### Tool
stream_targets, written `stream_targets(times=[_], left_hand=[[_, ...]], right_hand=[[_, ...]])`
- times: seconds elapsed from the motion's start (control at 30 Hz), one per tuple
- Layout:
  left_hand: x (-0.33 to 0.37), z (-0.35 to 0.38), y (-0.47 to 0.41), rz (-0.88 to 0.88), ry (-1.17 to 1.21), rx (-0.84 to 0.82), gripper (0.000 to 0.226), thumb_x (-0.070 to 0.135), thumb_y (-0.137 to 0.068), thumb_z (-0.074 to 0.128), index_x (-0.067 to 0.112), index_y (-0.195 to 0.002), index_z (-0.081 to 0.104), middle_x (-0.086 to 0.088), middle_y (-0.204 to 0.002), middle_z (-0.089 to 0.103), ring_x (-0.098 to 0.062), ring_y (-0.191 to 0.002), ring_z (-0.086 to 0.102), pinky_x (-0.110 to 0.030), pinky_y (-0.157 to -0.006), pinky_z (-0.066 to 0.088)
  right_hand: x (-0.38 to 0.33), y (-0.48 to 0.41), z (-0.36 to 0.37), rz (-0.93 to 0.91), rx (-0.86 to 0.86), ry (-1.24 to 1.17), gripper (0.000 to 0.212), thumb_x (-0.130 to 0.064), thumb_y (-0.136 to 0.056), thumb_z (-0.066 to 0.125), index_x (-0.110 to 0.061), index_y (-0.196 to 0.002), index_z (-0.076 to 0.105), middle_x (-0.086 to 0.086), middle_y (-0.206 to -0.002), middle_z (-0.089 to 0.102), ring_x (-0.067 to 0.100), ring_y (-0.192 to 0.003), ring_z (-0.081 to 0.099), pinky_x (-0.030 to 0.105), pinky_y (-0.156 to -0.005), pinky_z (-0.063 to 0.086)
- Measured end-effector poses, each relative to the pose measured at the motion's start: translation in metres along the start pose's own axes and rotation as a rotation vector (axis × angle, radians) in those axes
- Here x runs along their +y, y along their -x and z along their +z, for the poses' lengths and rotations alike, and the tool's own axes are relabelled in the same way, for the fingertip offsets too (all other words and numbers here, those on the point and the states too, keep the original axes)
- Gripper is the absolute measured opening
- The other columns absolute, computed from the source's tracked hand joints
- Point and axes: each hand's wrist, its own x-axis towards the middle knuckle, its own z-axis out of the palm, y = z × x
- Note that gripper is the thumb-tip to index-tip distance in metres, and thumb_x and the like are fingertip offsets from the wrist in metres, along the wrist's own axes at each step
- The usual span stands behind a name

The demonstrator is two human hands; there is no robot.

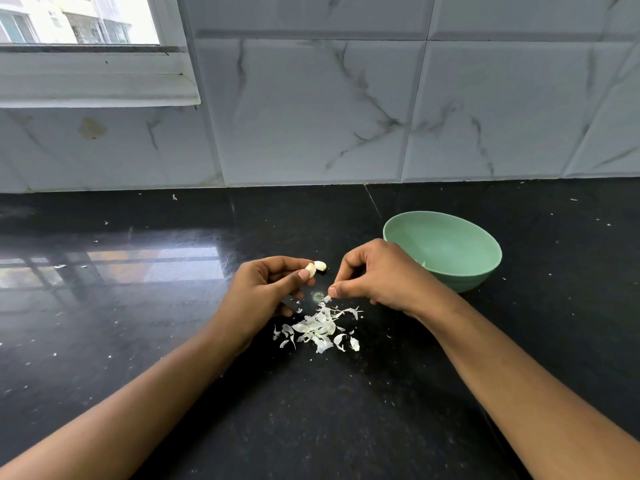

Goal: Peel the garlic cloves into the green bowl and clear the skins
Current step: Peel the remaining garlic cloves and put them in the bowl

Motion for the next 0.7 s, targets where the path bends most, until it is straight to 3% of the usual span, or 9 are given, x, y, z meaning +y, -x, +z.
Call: stream_targets(times=[0.1, 0.23, 0.43, 0.53, 0.7], left_hand=[[0.0005, 0.0, 0.0007, 0.011, 0.007, 0.013, 0.009, 0.015, -0.083, 0.07, 0.014, -0.092, 0.071, -0.002, -0.072, 0.072, -0.008, -0.053, 0.06, -0.021, -0.047, 0.048], [0.0005, -0.0003, 0.0009, 0.041, 0.028, 0.036, 0.013, 0.011, -0.08, 0.073, 0.005, -0.09, 0.069, -0.01, -0.068, 0.069, -0.01, -0.052, 0.059, -0.021, -0.042, 0.045], [-0.0027, -0.0026, -0.0022, 0.078, -0.034, 0.041, 0.005, 0.012, -0.081, 0.072, 0.01, -0.085, 0.07, -0.02, -0.076, 0.071, -0.019, -0.06, 0.061, -0.021, -0.045, 0.047], [-0.0044, -0.0037, -0.0018, 0.093, -0.066, 0.034, 0.005, 0.012, -0.081, 0.072, 0.012, -0.086, 0.071, -0.018, -0.078, 0.071, -0.015, -0.062, 0.063, -0.02, -0.047, 0.047], [-0.005, -0.0039, -0.002, 0.131, -0.129, 0.021, 0.007, 0.015, -0.078, 0.075, 0.018, -0.084, 0.073, -0.016, -0.078, 0.072, -0.018, -0.065, 0.064, -0.024, -0.053, 0.05]], right_hand=[[0.0002, 0.0009, 0.0016, -0.038, 0.009, -0.04, 0.017, -0.016, -0.07, 0.081, -0.018, -0.067, 0.065, -0.004, -0.062, 0.065, 0.011, -0.057, 0.061, 0.03, -0.057, 0.055], [0.0011, 0.0008, 0.0042, -0.095, -0.04, -0.096, 0.016, 0.001, -0.078, 0.066, -0.014, -0.078, 0.063, 0.005, -0.07, 0.069, 0.022, -0.068, 0.069, 0.036, -0.06, 0.06], [-0.0002, 0.0008, 0.0024, -0.057, -0.083, -0.12, 0.024, -0.003, -0.088, 0.048, -0.019, -0.089, 0.067, 0.0, -0.077, 0.073, 0.01, -0.068, 0.069, 0.027, -0.06, 0.057], [0.0011, 0.0009, 0.0002, -0.053, -0.069, -0.151, 0.015, -0.008, -0.092, 0.053, -0.015, -0.093, 0.067, 0.001, -0.078, 0.073, 0.009, -0.065, 0.068, 0.023, -0.057, 0.054], [0.0041, -0.0026, 0.0058, -0.131, 0.102, -0.18, 0.004, -0.018, -0.085, 0.069, -0.017, -0.088, 0.071, 0.002, -0.074, 0.07, 0.009, -0.065, 0.068, 0.023, -0.054, 0.055]])
